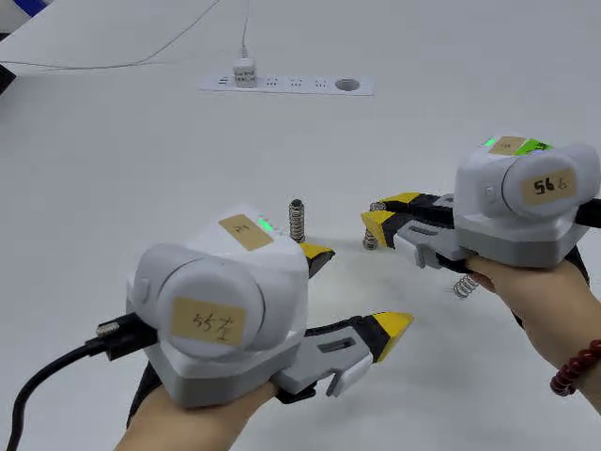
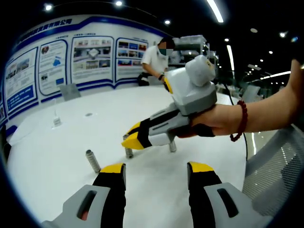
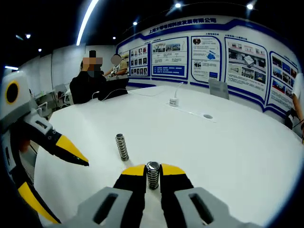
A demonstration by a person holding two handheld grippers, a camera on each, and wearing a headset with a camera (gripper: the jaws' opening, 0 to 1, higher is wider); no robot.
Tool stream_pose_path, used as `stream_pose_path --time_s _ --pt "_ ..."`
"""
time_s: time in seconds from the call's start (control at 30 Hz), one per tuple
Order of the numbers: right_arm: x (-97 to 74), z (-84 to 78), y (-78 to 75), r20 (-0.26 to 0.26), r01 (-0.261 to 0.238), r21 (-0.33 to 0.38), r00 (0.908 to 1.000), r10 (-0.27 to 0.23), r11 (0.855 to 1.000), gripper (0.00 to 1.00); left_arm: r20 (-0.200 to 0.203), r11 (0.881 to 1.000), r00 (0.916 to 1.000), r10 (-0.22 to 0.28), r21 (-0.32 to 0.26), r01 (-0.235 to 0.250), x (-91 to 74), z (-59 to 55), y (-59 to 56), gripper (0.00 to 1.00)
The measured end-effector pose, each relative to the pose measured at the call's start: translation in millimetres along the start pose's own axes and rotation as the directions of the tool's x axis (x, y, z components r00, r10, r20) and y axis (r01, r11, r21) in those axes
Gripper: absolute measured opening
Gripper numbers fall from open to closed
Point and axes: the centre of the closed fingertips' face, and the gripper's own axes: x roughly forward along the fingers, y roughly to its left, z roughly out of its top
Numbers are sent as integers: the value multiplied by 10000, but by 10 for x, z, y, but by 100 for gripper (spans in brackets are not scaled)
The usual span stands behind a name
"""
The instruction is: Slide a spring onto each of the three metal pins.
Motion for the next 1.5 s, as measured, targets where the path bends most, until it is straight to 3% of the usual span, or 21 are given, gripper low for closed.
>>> stream_pose_path --time_s 0.3,0.5,0.77,1.0,1.2,1.5 --pt "10 -53 -17 -234 58 167 9997 -54 9998 13 -59 10000 10000 -27 34 27 8 -13 -9 53" --pt "-46 31 -25 6 54 500 10000 -55 9987 20 -22 10000 10000 11 31 -11 6 -4 -3 53" --pt "-217 156 -54 196 29 865 9998 -46 9963 31 -18 10000 10000 98 16 -98 16 -2 28 54" --pt "-405 207 -125 311 281 1140 9990 -319 9931 39 173 9999 9998 101 -65 -100 35 72 40 57" --pt "-575 210 -186 337 622 1219 9972 -667 9906 44 337 9995 9991 -266 200 259 125 180 -63 60" --pt "-806 208 -276 498 1029 1562 9925 -1119 9824 46 256 9960 9975 -663 618 646 339 233 -194 60"
